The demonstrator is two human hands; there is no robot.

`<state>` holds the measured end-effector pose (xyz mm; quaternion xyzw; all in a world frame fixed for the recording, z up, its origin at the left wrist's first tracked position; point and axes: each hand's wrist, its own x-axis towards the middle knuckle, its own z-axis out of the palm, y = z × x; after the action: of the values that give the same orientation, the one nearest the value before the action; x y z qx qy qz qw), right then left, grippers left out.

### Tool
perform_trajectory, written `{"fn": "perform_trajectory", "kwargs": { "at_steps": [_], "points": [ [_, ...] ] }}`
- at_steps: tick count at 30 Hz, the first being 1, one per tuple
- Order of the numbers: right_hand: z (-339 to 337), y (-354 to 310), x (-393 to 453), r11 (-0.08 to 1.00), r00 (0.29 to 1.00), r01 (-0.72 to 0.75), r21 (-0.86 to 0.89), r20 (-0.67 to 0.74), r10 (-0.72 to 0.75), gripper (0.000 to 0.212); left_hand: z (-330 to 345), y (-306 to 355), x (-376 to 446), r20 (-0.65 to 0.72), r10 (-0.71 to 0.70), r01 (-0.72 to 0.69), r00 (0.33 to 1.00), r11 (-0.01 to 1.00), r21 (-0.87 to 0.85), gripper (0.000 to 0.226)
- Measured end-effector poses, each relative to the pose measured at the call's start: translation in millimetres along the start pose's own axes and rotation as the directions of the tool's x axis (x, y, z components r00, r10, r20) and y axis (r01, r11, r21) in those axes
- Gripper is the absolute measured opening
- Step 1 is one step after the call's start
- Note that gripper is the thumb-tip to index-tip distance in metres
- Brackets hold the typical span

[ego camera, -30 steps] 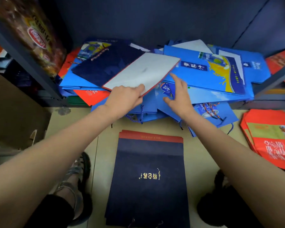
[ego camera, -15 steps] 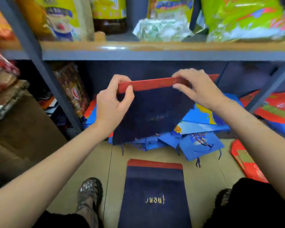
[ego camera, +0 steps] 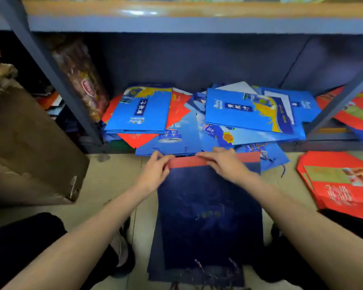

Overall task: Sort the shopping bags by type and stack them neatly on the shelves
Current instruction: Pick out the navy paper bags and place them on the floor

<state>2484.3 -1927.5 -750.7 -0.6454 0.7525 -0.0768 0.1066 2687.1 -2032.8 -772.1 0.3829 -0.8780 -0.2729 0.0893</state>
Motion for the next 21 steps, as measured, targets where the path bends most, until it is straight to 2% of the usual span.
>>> {"fn": "perform_trajectory", "kwargs": {
  "at_steps": [3, 6, 8, 11, 13, 15, 17, 18, 20, 21],
  "points": [
    [63, 3, -5, 0.994, 0.993, -0.106, 0.026, 0.063, 0.105, 0.04, 45, -27, -9, 0.14, -0.089, 0.079, 0.986, 0.994, 0.075, 0.047],
    [94, 7, 2, 0.983, 0.98, -0.182, -0.004, 0.085, 0.182, 0.037, 68, -44, -13, 0.093, -0.141, 0.128, 0.986, 0.983, 0.133, 0.054],
    [105, 13, 4, 0.974, 0.975, -0.223, -0.04, 0.004, 0.224, 0.033, 80, -53, -15, 0.09, -0.162, 0.139, 0.983, 0.966, 0.216, 0.064],
    [124, 32, -12, 0.973, 0.965, -0.231, 0.015, -0.121, 0.231, 0.038, 97, -64, -20, 0.141, -0.257, 0.225, 0.956, 0.952, 0.208, 0.069],
    [141, 44, -40, 0.972, 0.966, -0.233, 0.003, -0.114, 0.232, 0.037, 111, -71, -24, 0.223, -0.326, 0.279, 0.919, 0.935, 0.22, 0.069],
    [163, 55, -67, 0.958, 0.958, -0.286, 0.024, -0.011, 0.286, 0.037, 126, -76, -28, 0.297, -0.386, 0.32, 0.873, 0.914, 0.25, 0.069],
    [185, 64, -82, 0.926, 0.918, -0.377, 0.02, 0.142, 0.37, 0.048, 141, -81, -30, 0.345, -0.43, 0.349, 0.834, 0.897, 0.272, 0.07],
    [193, 66, -86, 0.913, 0.889, -0.406, -0.019, 0.225, 0.4, 0.057, 147, -84, -31, 0.372, -0.447, 0.356, 0.814, 0.889, 0.288, 0.071],
    [204, 67, -93, 0.882, 0.784, -0.467, -0.068, 0.43, 0.448, 0.072, 157, -91, -32, 0.435, -0.478, 0.357, 0.763, 0.873, 0.332, 0.073],
    [206, 68, -95, 0.867, 0.742, -0.494, -0.063, 0.489, 0.458, 0.076, 161, -94, -33, 0.458, -0.494, 0.368, 0.739, 0.865, 0.34, 0.074]
  ]
}}
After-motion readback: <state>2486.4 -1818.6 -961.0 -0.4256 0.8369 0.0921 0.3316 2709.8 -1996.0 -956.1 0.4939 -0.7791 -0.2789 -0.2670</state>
